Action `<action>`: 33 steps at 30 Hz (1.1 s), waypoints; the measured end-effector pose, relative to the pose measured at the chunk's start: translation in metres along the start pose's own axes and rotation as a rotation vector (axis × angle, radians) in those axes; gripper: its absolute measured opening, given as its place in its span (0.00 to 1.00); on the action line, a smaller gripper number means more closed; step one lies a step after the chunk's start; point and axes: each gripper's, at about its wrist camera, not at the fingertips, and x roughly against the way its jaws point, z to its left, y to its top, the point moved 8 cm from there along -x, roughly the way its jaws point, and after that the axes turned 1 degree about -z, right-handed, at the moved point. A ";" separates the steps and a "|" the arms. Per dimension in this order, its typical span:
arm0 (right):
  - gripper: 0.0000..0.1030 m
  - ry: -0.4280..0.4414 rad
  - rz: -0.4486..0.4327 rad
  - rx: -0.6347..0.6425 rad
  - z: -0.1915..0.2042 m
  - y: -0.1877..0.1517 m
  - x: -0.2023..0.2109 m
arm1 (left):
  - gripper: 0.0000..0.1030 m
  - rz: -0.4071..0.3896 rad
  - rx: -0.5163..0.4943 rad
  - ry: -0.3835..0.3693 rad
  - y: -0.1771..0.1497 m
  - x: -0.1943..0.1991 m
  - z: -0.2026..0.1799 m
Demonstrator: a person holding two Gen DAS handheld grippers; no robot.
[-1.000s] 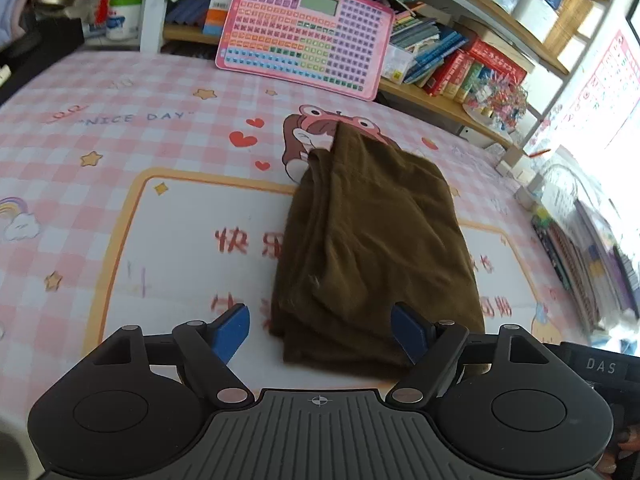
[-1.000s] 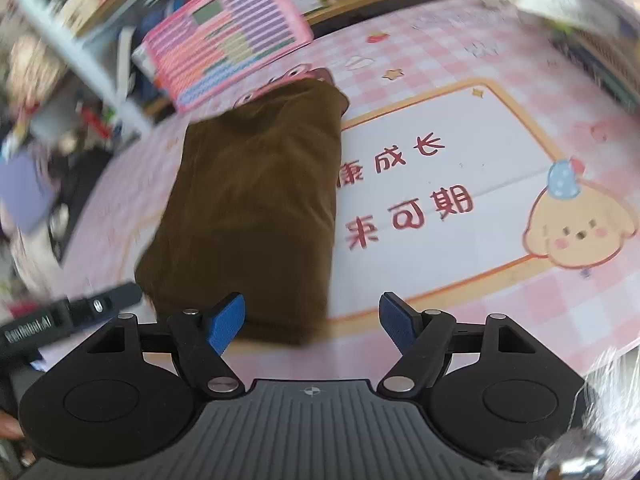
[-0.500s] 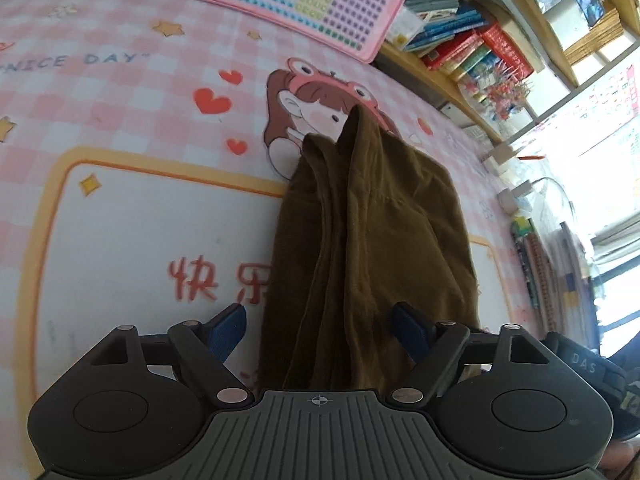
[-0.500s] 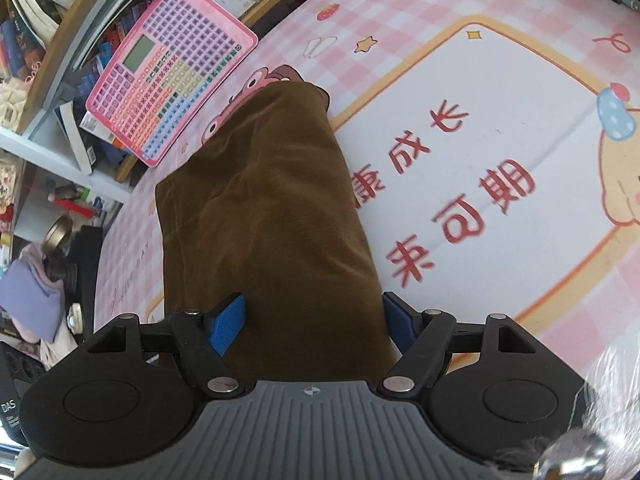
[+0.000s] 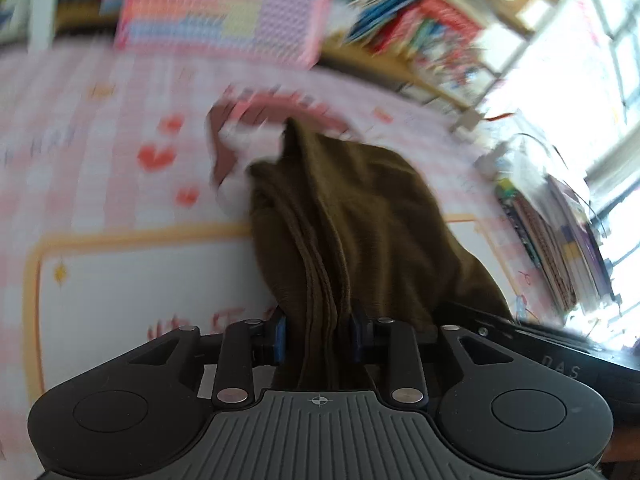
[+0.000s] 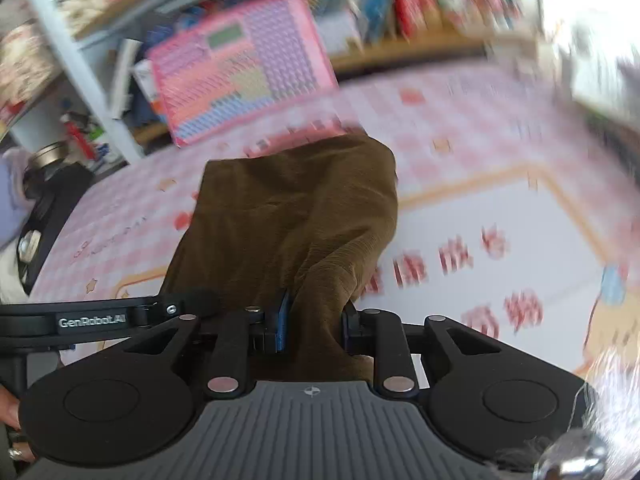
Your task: Fold clothes
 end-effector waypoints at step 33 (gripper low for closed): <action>0.24 0.106 -0.026 -0.046 0.016 0.038 -0.001 | 0.27 -0.098 0.038 -0.112 0.033 0.008 -0.001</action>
